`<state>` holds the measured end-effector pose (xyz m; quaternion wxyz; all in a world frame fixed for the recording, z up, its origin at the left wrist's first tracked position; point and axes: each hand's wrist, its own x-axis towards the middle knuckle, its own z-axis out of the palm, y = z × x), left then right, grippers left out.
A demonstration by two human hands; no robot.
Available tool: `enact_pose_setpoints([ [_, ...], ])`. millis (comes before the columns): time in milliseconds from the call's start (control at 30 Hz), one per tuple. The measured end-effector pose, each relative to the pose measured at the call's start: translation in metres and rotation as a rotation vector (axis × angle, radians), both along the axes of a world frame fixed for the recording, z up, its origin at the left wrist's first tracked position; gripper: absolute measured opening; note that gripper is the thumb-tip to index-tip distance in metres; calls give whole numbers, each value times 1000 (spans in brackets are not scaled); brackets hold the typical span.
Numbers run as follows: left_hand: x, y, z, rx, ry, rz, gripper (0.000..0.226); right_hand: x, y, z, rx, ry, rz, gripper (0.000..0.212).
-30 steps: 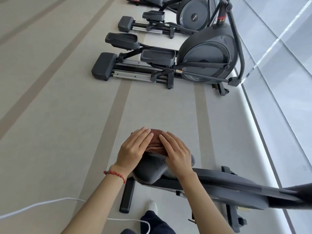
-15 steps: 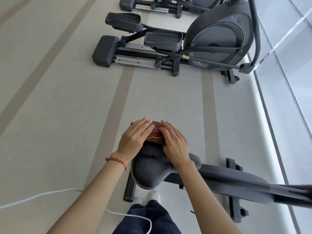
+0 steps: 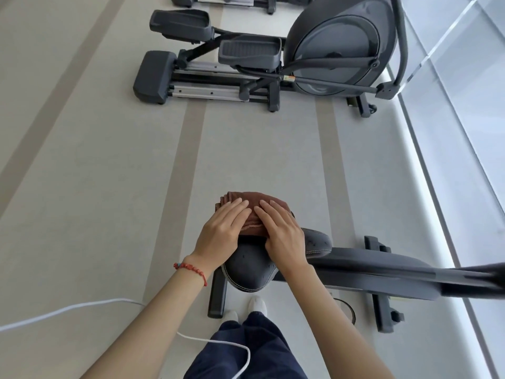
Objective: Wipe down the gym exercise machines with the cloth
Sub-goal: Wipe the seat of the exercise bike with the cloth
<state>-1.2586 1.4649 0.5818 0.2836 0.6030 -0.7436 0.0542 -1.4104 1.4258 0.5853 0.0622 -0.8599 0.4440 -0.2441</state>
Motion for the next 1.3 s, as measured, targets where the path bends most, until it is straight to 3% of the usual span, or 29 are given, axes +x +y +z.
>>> enact_pose_setpoints([
  [567, -10, 43, -2, -20, 13, -30, 57, -7, 52, 1, -17, -32, -80, 51],
  [700, -17, 42, 1, 0, 20, 5, 40, -8, 50, 4, -18, -17, -71, 50],
  [1133, -68, 26, 4, 38, -7, -12, 28, -61, 33, 0, -27, -7, -49, 31],
  [1300, -94, 21, 7, 136, -8, -19, 44, -87, 27, -3, 1, -16, -67, 39],
])
